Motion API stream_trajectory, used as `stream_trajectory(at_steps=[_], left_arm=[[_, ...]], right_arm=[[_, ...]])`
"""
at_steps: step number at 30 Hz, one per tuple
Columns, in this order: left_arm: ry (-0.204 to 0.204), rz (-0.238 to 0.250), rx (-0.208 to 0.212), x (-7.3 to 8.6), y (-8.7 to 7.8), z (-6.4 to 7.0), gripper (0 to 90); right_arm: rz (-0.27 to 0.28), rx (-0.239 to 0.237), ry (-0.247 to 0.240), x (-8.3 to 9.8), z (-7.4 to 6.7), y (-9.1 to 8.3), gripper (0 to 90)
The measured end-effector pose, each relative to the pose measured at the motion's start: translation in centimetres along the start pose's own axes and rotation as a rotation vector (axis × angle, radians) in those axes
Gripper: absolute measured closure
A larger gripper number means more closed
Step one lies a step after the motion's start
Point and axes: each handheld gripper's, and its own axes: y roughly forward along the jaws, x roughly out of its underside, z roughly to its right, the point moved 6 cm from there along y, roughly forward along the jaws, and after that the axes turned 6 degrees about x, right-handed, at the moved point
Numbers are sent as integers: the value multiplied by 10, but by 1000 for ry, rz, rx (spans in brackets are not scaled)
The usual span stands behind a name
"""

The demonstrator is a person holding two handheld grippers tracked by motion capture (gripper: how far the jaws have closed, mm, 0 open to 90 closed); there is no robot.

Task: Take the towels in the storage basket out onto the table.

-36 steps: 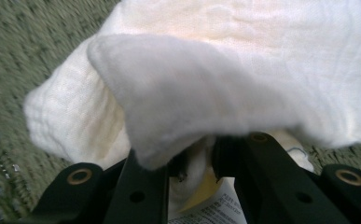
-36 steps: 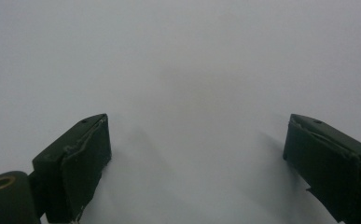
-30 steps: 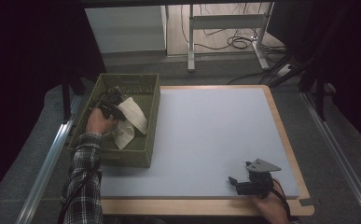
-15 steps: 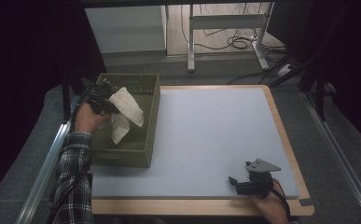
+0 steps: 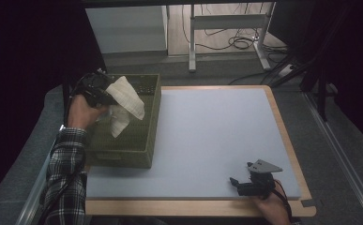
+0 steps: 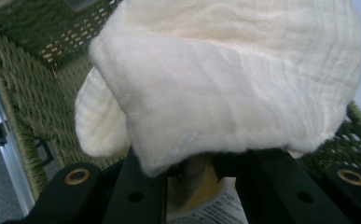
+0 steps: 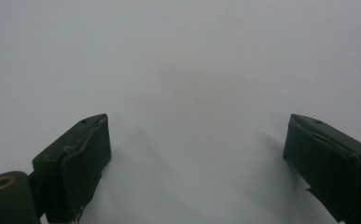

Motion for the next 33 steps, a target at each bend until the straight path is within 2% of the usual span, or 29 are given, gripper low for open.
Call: stream_trajectory(at_steps=[3,8,17,25,33], left_arm=[[14,11,5,-8,-8,8,775],[29,18,17,-16,-9,16,775],[76,11,52,-36,-2,39,774],[97,11,67,-47,1,53,774],[133,9,94,-61,9,73,774]], right_arm=[[0,0,0,0,0,0,76],[1,0,0,0,0,0,76],[1,-1,0,0,0,0,76],[1,-2,0,0,0,0,76],[0,-2,-1,0,0,0,76]])
